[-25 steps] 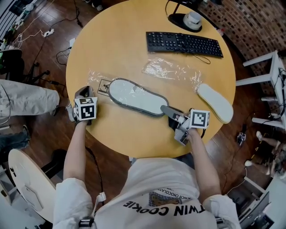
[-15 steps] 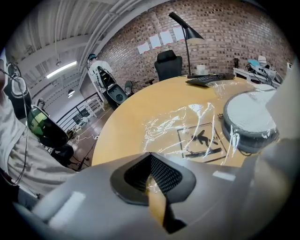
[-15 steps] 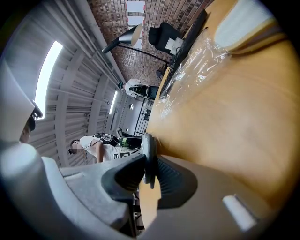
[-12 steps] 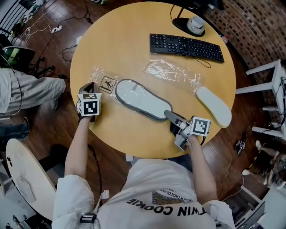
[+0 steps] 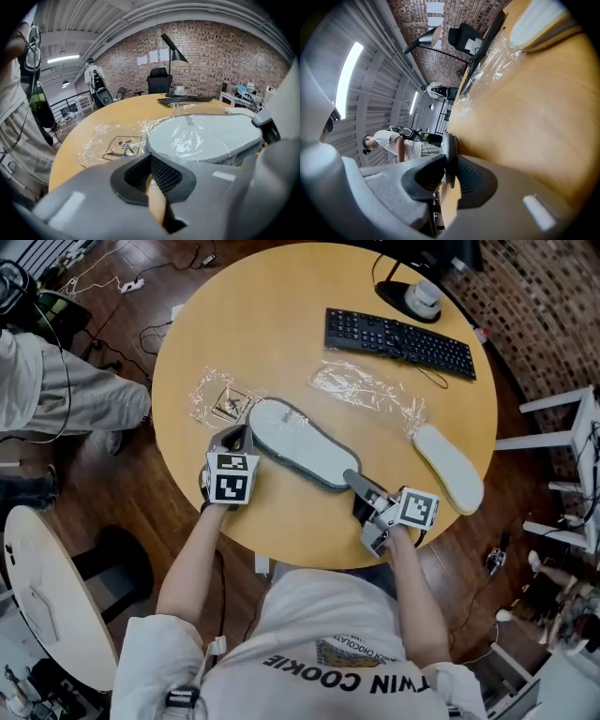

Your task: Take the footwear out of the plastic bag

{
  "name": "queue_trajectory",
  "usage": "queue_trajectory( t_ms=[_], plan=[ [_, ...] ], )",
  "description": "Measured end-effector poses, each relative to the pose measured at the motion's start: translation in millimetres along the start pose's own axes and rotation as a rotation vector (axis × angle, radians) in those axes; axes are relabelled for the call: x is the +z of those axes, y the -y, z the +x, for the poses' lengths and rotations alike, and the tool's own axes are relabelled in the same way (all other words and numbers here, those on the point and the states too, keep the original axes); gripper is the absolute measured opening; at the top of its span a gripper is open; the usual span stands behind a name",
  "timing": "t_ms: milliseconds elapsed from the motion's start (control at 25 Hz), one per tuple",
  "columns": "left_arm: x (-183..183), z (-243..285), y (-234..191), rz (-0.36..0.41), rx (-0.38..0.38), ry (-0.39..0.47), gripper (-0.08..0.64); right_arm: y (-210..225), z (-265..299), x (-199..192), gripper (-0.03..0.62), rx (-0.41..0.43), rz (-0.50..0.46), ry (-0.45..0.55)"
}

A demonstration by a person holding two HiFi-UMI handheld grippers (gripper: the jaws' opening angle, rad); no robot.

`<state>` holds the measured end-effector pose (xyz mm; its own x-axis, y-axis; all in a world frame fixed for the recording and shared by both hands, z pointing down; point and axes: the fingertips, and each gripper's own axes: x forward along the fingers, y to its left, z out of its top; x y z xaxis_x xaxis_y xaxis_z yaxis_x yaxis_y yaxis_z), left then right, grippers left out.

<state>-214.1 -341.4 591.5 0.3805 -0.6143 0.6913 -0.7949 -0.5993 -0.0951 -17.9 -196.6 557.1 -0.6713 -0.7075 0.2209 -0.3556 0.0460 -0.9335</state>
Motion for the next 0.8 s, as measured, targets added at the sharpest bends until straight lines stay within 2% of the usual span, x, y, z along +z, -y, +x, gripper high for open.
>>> queue_trajectory(
  t_ms=[440,800],
  plan=[
    [-9,4,0,0.042,0.047,-0.054,0.006,2,-16,-10,0.072,0.004,0.015,-0.02],
    [-8,5,2,0.022,0.103,-0.052,0.006,14,-59,-20,0.072,0.012,0.047,-0.033]
  ],
)
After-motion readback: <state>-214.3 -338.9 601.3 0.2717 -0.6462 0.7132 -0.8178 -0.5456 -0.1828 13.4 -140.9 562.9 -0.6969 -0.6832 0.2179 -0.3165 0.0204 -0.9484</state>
